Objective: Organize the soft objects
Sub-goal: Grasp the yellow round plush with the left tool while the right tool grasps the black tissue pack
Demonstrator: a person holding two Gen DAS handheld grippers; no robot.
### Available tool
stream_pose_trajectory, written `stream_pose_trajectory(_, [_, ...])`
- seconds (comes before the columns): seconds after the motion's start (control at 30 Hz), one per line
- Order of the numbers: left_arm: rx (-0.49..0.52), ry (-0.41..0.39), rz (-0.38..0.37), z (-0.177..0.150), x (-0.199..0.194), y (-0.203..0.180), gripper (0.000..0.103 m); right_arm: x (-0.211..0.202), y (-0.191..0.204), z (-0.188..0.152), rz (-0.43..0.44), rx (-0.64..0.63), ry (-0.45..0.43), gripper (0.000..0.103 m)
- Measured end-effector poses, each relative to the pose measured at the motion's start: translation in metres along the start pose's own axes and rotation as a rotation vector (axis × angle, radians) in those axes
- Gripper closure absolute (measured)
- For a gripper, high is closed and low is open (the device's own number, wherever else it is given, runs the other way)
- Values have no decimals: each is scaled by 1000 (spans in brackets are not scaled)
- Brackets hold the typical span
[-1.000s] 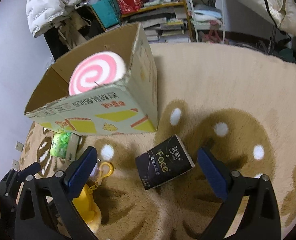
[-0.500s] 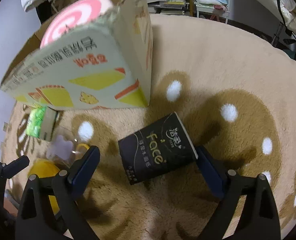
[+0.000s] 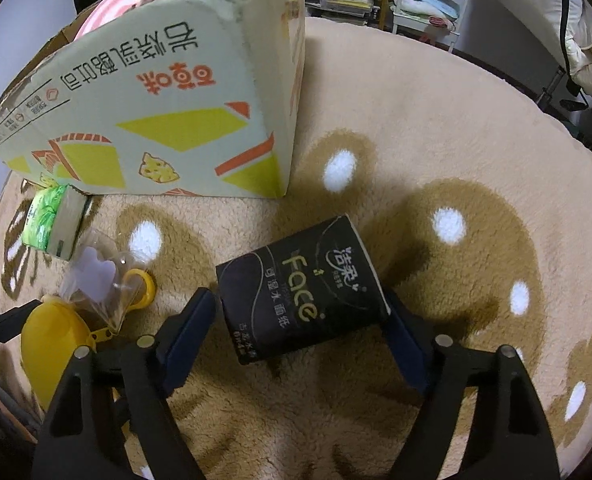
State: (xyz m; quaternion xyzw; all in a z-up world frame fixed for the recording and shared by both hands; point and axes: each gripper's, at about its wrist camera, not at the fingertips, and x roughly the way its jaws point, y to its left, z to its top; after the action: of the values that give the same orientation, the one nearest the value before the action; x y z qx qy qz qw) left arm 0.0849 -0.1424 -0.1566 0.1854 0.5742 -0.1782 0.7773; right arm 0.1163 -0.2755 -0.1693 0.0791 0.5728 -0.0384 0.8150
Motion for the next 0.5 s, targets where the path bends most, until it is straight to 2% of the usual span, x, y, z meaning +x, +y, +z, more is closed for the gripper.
stream_pose_trajectory(0.07, [2, 8, 15, 1, 2, -1, 6, -1, -2, 0, -10, 2, -4, 27])
stream_pose_trajectory(0.23, [-22, 15, 42, -4, 4, 6, 18, -7, -6, 0, -24, 1, -15, 29])
stream_pose_trajectory(0.4, [-47, -5, 46, -9, 1, 19, 21, -11, 4, -5, -26, -25, -20, 29])
stream_pose_trajectory(0.5, [-88, -32, 77, -10, -6, 31, 21, -20, 6, -7, -6, -22, -34, 29])
